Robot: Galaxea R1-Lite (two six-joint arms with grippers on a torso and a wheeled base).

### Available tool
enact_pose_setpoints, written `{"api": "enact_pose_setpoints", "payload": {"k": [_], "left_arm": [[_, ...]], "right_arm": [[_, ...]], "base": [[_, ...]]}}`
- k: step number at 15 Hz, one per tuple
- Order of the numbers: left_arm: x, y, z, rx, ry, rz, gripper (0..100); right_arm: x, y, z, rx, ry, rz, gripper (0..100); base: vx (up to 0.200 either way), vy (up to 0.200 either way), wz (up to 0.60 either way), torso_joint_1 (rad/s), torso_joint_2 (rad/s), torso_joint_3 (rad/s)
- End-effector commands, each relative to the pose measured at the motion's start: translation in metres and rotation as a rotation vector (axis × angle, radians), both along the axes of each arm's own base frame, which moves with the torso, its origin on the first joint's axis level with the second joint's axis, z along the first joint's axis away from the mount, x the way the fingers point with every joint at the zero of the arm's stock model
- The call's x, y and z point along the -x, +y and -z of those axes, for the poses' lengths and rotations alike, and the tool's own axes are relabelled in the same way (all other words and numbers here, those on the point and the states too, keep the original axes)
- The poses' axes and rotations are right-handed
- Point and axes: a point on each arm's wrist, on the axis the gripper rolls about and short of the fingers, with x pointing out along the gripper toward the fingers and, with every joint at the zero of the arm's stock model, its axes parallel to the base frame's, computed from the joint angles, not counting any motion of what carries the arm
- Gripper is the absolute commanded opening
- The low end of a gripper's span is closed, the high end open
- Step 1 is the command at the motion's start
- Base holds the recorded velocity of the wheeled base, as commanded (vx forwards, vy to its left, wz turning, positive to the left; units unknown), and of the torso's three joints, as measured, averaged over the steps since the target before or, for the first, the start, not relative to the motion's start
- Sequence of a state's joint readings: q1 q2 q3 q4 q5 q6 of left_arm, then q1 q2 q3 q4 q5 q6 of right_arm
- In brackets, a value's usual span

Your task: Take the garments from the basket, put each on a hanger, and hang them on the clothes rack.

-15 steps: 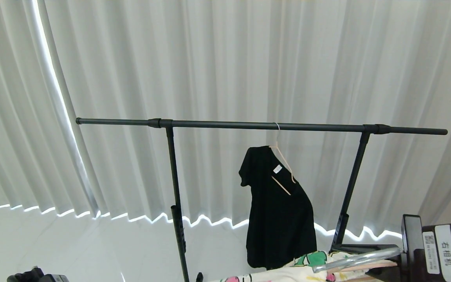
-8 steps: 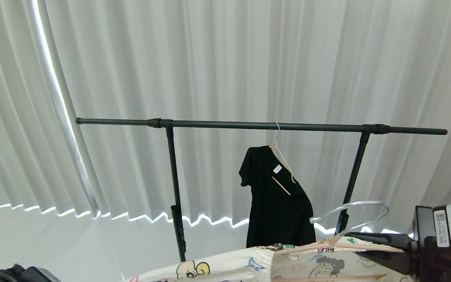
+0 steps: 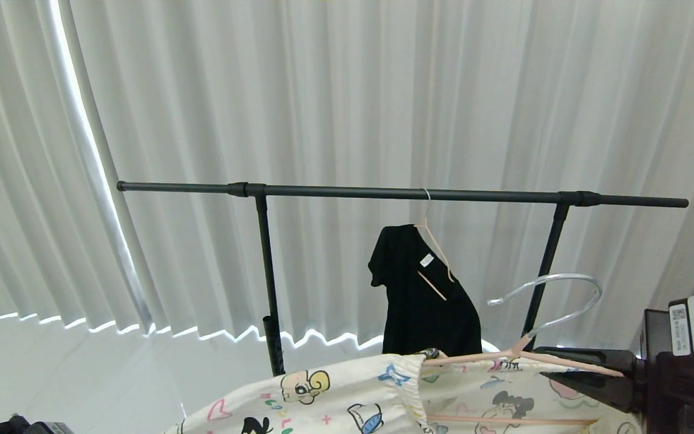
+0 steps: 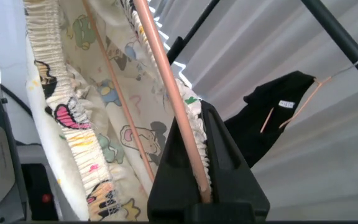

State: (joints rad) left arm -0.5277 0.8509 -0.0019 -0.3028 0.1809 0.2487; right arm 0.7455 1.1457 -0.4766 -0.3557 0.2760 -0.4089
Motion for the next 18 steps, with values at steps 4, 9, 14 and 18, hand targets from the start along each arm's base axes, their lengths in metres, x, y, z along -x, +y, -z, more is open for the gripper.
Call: {"api": "enact_pose_setpoints", "payload": {"k": [4, 9, 14, 18], "left_arm": [[0.004, 0.002, -0.002, 0.026, -0.036, 0.002, 100], [0.010, 0.006, -0.006, 0.065, -0.105, 0.008, 100], [0.005, 0.003, -0.026, 0.103, -0.166, 0.004, 100], [-0.025, -0.015, -0.075, 0.190, -0.210, -0.024, 100]], "right_arm": [[-0.004, -0.004, 0.000, -0.001, 0.001, 0.036, 0], [-0.019, -0.023, 0.003, 0.007, 0.028, 0.195, 0], [-0.024, -0.042, 0.015, 0.072, 0.131, 0.356, 0], [-0.020, -0.055, 0.023, 0.131, 0.154, 0.511, 0]], "base": [[0.000, 0.000, 0.00, 0.000, 0.00, 0.000], [0.000, 0.000, 0.00, 0.000, 0.00, 0.000], [0.000, 0.000, 0.00, 0.000, 0.00, 0.000], [0.000, 0.000, 0.00, 0.000, 0.00, 0.000]]}}
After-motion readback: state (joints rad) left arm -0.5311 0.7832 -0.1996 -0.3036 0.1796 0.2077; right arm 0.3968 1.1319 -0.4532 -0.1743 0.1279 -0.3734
